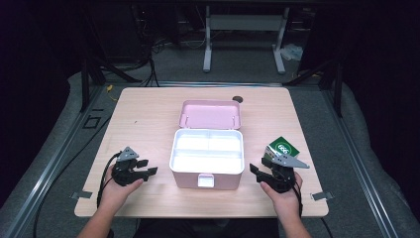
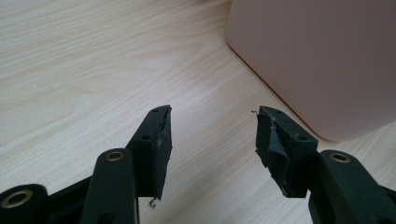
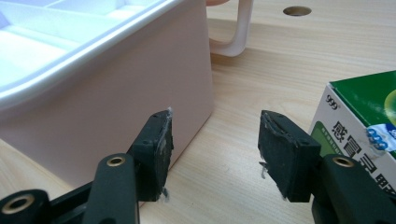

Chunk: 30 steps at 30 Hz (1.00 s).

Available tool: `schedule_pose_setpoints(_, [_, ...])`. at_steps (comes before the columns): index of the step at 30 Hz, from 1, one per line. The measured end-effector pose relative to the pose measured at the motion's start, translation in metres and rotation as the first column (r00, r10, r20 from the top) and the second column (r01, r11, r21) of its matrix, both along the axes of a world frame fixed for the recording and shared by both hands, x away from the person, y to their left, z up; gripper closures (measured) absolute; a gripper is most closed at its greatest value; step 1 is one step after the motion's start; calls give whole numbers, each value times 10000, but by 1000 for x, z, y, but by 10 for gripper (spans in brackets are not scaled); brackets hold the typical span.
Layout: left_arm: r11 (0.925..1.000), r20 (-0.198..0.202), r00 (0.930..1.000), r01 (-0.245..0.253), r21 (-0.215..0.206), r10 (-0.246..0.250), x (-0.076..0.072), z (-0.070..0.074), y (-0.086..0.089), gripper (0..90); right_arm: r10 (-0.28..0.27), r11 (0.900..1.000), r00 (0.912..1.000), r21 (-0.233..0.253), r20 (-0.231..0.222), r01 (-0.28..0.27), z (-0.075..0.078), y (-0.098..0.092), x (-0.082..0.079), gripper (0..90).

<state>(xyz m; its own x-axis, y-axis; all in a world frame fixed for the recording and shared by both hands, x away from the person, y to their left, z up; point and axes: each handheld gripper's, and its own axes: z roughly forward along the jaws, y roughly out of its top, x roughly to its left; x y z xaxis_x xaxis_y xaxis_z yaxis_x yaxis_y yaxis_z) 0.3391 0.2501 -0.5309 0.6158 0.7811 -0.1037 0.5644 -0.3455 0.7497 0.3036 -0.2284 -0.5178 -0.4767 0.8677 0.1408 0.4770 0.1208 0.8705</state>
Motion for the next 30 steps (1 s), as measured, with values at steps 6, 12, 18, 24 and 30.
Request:
schedule_pose_setpoints(6, [10000,21,10000,51,-11,-51,0,0,-1,466,79,10000,9999,33,76,-80,2,-1,-1,450])
schedule_pose_setpoints(12, [9997,-38,9998,214,-114,-215,-3,2,-1,478,258,9997,9994,-17,241,-258,7,3,-6,450])
schedule_pose_setpoints(18, [9977,151,9985,525,-423,-519,-4,13,-6,496,431,9991,9984,-47,375,-429,12,6,-10,450])
schedule_pose_setpoints(24, [9914,610,9914,1192,-530,-1160,-1,43,-11,557,692,9976,9973,14,245,-693,16,9,-10,453])
schedule_pose_setpoints(30, [9705,707,9679,2407,135,-2411,11,84,-26,577,891,9960,9953,57,390,-894,23,12,-14,456])
